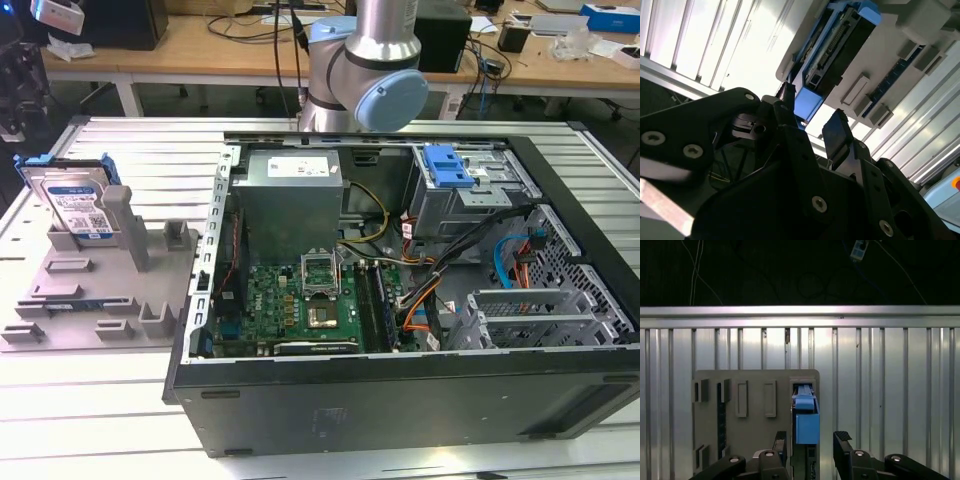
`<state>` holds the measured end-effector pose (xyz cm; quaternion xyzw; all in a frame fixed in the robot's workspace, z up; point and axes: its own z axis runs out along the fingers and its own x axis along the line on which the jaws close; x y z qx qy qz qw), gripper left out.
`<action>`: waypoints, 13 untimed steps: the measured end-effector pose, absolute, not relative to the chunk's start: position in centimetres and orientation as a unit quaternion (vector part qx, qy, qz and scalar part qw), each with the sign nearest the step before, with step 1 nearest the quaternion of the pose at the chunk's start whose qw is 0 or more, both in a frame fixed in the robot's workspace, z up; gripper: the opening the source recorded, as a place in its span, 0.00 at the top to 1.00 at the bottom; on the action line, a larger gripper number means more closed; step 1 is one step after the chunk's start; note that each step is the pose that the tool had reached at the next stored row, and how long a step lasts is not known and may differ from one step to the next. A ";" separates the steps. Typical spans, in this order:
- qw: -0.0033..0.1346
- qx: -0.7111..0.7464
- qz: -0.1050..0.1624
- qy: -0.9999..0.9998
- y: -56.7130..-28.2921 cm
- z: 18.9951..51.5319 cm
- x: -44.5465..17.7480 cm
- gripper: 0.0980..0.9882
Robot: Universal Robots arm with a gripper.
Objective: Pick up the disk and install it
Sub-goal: 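Pick up the disk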
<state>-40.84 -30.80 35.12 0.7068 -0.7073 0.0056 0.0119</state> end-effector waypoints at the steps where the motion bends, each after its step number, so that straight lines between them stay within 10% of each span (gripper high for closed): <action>1: 0.012 0.707 0.006 -0.707 -30.8 35.1 -40.8 0.55; 13: 0.012 0.707 0.006 -0.707 -30.9 34.0 -40.7 0.55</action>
